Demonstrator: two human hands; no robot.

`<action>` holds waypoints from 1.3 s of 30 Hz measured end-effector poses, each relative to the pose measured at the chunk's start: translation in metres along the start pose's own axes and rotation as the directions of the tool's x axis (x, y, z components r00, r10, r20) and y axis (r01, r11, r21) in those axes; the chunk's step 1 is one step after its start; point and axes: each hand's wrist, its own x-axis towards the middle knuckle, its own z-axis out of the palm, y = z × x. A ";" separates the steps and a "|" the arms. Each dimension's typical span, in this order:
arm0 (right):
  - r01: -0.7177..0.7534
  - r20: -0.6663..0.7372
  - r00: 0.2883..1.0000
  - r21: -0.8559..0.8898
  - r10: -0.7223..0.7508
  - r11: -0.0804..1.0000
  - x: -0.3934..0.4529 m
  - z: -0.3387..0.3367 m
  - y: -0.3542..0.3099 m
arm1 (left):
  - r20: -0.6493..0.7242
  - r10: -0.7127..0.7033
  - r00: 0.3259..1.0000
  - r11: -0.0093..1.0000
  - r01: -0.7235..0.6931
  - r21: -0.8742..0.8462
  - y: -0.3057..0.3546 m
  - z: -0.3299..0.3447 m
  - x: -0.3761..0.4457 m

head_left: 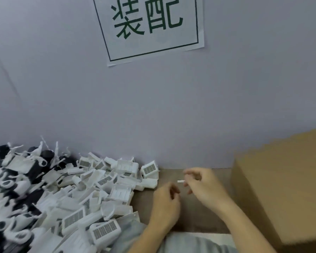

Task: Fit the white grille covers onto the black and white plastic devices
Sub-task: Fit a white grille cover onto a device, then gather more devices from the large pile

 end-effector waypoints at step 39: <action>-0.059 0.024 0.998 -0.092 0.062 0.994 0.007 0.044 0.035 | -0.342 -0.193 0.920 0.212 0.379 0.901 -0.150 -0.317 0.120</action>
